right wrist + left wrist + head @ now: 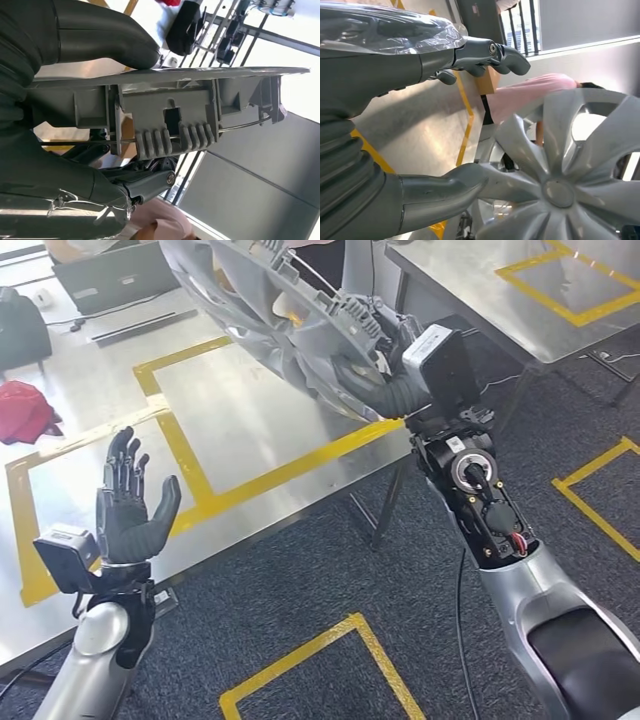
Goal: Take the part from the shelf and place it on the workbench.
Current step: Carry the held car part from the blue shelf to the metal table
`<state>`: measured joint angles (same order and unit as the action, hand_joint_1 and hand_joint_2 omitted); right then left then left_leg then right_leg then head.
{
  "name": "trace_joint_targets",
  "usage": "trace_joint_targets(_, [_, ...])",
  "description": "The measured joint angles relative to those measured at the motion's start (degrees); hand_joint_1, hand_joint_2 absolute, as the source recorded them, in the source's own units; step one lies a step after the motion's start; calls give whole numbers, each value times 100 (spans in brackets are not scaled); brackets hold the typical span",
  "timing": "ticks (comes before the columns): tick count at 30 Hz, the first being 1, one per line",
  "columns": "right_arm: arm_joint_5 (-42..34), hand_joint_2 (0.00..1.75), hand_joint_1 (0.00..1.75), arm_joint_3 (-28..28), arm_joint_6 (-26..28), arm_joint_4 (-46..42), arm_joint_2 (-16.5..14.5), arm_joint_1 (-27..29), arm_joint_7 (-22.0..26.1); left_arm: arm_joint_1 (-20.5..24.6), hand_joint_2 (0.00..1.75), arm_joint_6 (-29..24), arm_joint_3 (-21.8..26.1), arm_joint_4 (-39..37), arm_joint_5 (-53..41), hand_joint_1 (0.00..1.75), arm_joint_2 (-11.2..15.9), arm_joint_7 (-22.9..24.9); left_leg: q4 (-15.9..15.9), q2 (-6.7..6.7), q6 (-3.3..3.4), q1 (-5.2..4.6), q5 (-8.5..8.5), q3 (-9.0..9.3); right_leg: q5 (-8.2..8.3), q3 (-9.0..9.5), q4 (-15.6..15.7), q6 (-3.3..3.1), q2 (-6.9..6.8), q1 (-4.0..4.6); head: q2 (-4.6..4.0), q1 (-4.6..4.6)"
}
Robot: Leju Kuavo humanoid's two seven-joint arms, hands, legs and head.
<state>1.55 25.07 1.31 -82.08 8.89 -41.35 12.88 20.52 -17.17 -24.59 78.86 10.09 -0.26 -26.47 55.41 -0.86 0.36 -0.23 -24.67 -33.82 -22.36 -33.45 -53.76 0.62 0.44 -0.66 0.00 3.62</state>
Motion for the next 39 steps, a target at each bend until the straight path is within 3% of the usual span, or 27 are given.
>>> trace_joint_targets(2, [2, 175, 175, -1, -1, 90, -14, -41, 4, 14, 175, -5, 4, -3, -3, 0, 15, -2, 561, 19, -63, 16, -272, -283, -6, 30, 29, -37, -7, -30, 0, -52])
trace_joint_targets(4, [3, 175, 175, 3, -3, 172, -42, -54, 11, 8, 175, -6, 5, -17, -3, 0, 30, -2, 1383, 34, -104, 44, -545, -758, -20, 34, 29, -56, -8, -32, 0, -127])
trace_joint_targets(5, [14, 175, 175, 5, -5, 214, -56, -55, 17, 0, 175, -5, 5, -27, -2, 0, 36, -2, 1615, 37, -115, 57, -560, -925, -31, 42, 28, -58, -7, -32, 0, -157])
trace_joint_targets(6, [37, 175, 175, 6, -10, 257, -68, -59, 27, -4, 175, -4, 5, -36, -2, 0, 40, -2, 1598, 39, -117, 66, -451, -971, -43, 55, 27, -54, -5, -32, 0, -182])
trace_joint_targets(7, [66, 175, 175, 7, -18, 303, -80, -69, 42, -3, 175, 3, 5, -42, -1, 0, 44, -2, 1326, 41, -111, 72, -237, -886, -60, 73, 24, -47, -4, -33, 0, -201])
trace_joint_targets(9, [145, 175, 175, 10, -31, 412, -107, -129, 96, 16, 175, 30, 7, -48, -1, 0, 51, -9, 458, 44, -86, 69, 215, -517, -101, 102, 11, -13, 5, -22, 0, -226])
trace_joint_targets(11, [222, 175, 175, 22, -32, 556, -142, -245, 180, 44, 175, 74, 7, -55, 1, 0, 51, -26, -44, 41, -49, 53, 364, -295, -133, 99, -4, 34, 18, -2, 0, -230])
trace_joint_targets(15, [346, 175, 175, 49, -18, 925, -193, -449, 357, 87, 175, 133, 5, -84, 9, 0, 36, -74, -116, 26, 51, 47, 316, -230, -224, 77, -80, 132, 12, -7, 0, -193])
trace_joint_targets(16, [374, 175, 175, 55, -17, 1035, -205, -502, 404, 106, 175, 148, 5, -93, 13, 0, 28, -84, -119, 18, 57, 47, 307, -211, -218, 75, -115, 79, 4, -3, 0, -164])
trace_joint_targets(18, [442, 175, 175, 75, -17, 1274, -245, -609, 510, 136, 175, 181, 3, -119, 21, 0, 20, -103, -95, -2, 47, 18, 291, -211, -221, 119, -124, -100, -12, 8, 0, -105])
trace_joint_targets(19, [469, 175, 175, 86, -17, 1390, -272, -659, 563, 142, 175, 196, 2, -136, 25, 0, 15, -112, -82, -5, 51, 9, 288, -218, -206, 157, -78, -159, -19, 5, 0, -86])
trace_joint_targets(20, [497, 175, 175, 93, -15, 1503, -297, -695, 607, 148, 175, 208, 1, -155, 30, 0, 13, -125, -79, -6, 56, 0, 289, -225, -230, 180, -48, -157, -25, 0, 0, -84])
trace_joint_targets(25, [635, 175, 175, 140, -3, 2097, -441, -899, 756, 189, 175, 238, 1, -250, 55, 0, 5, -184, -74, -6, 74, -5, 278, -233, -226, 194, 3, -91, -34, -6, 0, -41])
trace_joint_targets(29, [705, 175, 175, 156, 12, 2461, -551, -1040, 828, 242, 175, 246, 1, -301, 72, 0, -2, -202, -109, 14, 179, -12, 265, -201, -235, 228, 88, 188, -34, -38, 0, -54])
trace_joint_targets(31, [706, 175, 175, 159, 19, 2578, -573, -1086, 843, 270, 175, 246, 1, -316, 74, 0, -17, -208, -195, 38, 216, 44, 287, -120, -413, 73, -244, 224, -28, -31, 0, -42])
trace_joint_targets(33, [706, 175, 175, 162, 20, 2689, -582, -1118, 850, 287, 175, 248, 1, -337, 75, 0, -33, -209, -213, 49, 222, 56, 283, -79, -743, -345, -1066, 232, -27, -43, 0, -6])
trace_joint_targets(34, [706, 175, 175, 164, 20, 2743, -590, -1124, 851, 288, 175, 248, 1, -350, 75, 0, -39, -209, -210, 50, 212, 60, 273, -71, -855, -571, -1467, 241, -28, -53, 0, 9])
trace_joint_targets(35, [706, 175, 175, 168, 20, 2795, -597, -1124, 852, 287, 175, 250, 1, -364, 75, 0, -46, -208, -205, 48, 194, 69, 258, -59, -867, -728, -1703, 251, -30, -67, 0, 16])
trace_joint_targets(36, [707, 175, 175, 171, 21, 2847, -603, -1125, 855, 286, 175, 252, 1, -377, 75, 0, -52, -208, -193, 42, 165, 86, 235, -42, -746, -765, -1679, 260, -33, -82, 0, 20])
trace_joint_targets(37, [709, 175, 175, 174, 24, 2896, -608, -1131, 863, 287, 175, 256, 1, -387, 75, 0, -57, -209, -170, 32, 130, 109, 204, -20, -512, -679, -1403, 272, -38, -100, 0, 27])
trace_joint_targets(39, [727, 175, 175, 180, 43, 3010, -618, -1165, 906, 291, 175, 267, 1, -401, 76, 0, -63, -215, -98, 14, 39, 140, 125, 2, -72, -343, -597, 313, -47, -119, 0, 61])
